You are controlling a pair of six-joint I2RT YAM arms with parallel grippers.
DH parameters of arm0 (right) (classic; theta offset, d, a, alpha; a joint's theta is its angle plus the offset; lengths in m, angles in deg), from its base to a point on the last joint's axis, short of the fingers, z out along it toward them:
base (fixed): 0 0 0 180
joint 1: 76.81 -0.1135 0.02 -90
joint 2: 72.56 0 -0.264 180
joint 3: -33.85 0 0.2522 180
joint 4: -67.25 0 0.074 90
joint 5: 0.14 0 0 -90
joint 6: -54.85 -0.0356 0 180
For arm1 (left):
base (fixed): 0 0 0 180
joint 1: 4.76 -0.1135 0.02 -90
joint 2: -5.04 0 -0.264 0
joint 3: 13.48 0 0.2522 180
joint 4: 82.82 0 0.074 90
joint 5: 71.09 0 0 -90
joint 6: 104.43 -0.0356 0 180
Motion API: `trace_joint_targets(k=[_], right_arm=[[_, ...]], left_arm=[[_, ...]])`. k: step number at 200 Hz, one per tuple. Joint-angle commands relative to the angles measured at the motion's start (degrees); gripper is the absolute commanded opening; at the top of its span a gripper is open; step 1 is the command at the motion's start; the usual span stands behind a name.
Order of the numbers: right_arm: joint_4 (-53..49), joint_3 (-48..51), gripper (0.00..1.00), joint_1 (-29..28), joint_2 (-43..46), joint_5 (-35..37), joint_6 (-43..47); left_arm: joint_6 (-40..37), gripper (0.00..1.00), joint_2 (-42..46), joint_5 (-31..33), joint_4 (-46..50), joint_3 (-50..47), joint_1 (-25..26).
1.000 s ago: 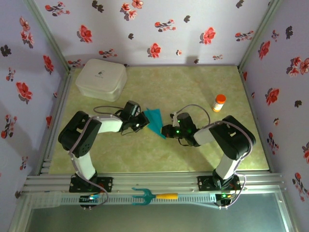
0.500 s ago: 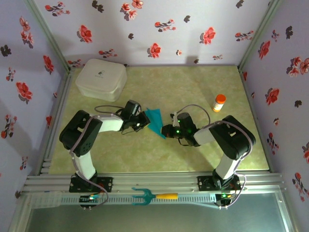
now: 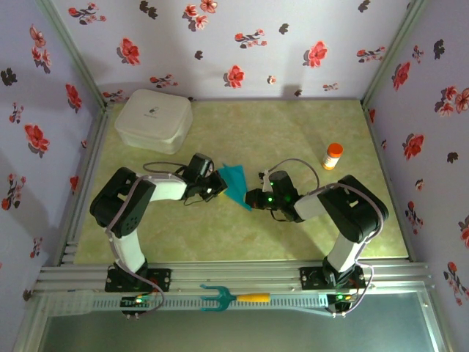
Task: Fold a paper plane with a square sheet of paper (pick it up from the middle)
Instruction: Fourth fold the wing at the center of the table.
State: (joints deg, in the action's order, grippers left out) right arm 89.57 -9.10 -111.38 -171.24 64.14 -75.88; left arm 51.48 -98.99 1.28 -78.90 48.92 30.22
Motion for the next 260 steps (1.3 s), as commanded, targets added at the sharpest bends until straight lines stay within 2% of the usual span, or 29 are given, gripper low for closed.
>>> trace_joint_targets(k=[1, 91, 205, 260], right_arm=[[-2.28, 0.03, 0.03, 0.29, 0.59, -0.20, -0.67], [0.04, 1.00, 0.03, 0.16, 2.24, -0.38, -1.56], [-3.72, 0.87, 0.02, 0.29, -0.52, 0.04, -2.16], [-3.90, 0.17, 0.02, 0.39, -1.61, -0.83, -2.37]], left_arm=[[0.66, 0.00, 0.25, 0.75, 2.27, -1.09, 0.35], [0.98, 0.00, 0.69, 1.61, 2.47, -1.23, 0.79], [0.01, 0.00, 3.10, 3.60, 3.43, -1.53, 0.88], [-1.88, 0.01, 3.14, 2.34, 2.09, -0.32, 0.88]])
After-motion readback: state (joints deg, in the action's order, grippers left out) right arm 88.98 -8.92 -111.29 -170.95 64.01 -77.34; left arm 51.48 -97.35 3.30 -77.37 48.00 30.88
